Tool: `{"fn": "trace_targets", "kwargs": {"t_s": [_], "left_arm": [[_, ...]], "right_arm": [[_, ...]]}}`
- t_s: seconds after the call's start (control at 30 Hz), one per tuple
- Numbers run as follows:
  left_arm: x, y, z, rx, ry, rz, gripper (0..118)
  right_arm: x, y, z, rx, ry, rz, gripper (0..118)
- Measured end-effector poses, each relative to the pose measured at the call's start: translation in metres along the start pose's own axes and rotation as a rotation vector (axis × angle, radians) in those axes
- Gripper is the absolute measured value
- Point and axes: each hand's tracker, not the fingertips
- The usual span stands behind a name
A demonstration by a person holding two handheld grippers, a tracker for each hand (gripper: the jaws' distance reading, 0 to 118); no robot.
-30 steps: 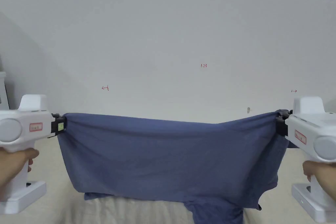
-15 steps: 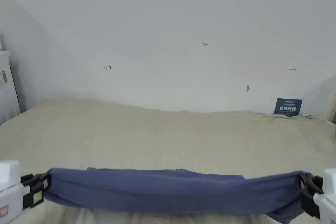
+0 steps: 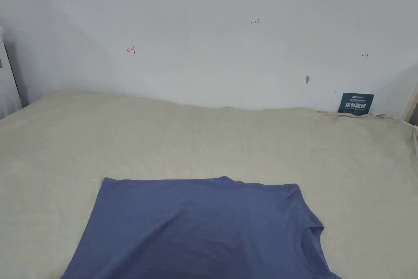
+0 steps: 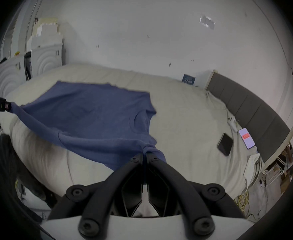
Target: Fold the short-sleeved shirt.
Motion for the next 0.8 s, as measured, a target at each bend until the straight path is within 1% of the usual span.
{"fn": "trace_targets", "kwargs": {"t_s": [0.03, 0.07, 0.2, 0.37, 0.47, 0.5, 0.53, 0.57, 0.6, 0.67, 0.7, 0.73, 0.8], "left_arm": [[0.000, -0.004, -0.005, -0.016, 0.003, 0.004, 0], [0.001, -0.007, -0.009, -0.031, 0.005, 0.000, 0], [0.013, -0.009, -0.013, -0.087, 0.028, -0.030, 0], [0.023, -0.016, -0.022, -0.131, 0.044, -0.019, 1], [0.023, -0.014, -0.021, -0.144, 0.050, -0.022, 4], [0.025, -0.011, -0.017, -0.140, 0.053, -0.029, 10], [0.026, -0.009, -0.013, -0.136, 0.054, -0.029, 14], [0.025, -0.006, -0.008, -0.127, 0.049, -0.019, 19], [0.024, -0.003, -0.002, -0.113, 0.041, 0.001, 27], [0.016, 0.006, 0.009, -0.054, 0.028, 0.046, 41], [0.016, 0.011, 0.016, -0.016, 0.035, 0.057, 52], [0.017, 0.016, 0.023, 0.017, 0.040, 0.062, 58], [0.011, 0.022, 0.026, 0.096, 0.047, 0.075, 65]], "right_arm": [[-0.003, -0.006, -0.008, -0.041, 0.011, 0.017, 1], [-0.004, -0.013, -0.014, -0.054, 0.017, 0.012, 1], [-0.007, -0.034, -0.040, -0.139, 0.014, 0.037, 1], [-0.014, -0.049, -0.058, -0.190, 0.031, 0.040, 2], [-0.016, -0.050, -0.059, -0.195, 0.033, 0.021, 3], [-0.016, -0.048, -0.056, -0.192, 0.030, 0.012, 5], [-0.016, -0.046, -0.053, -0.188, 0.031, 0.007, 10], [-0.016, -0.041, -0.047, -0.181, 0.025, 0.000, 18], [-0.015, -0.037, -0.042, -0.162, 0.024, -0.023, 31], [-0.013, -0.025, -0.030, -0.105, 0.035, -0.076, 45], [-0.013, -0.018, -0.025, -0.068, 0.033, -0.105, 51], [-0.014, -0.010, -0.019, -0.038, 0.031, -0.129, 52], [-0.015, 0.007, -0.012, 0.028, 0.030, -0.177, 52]]}}
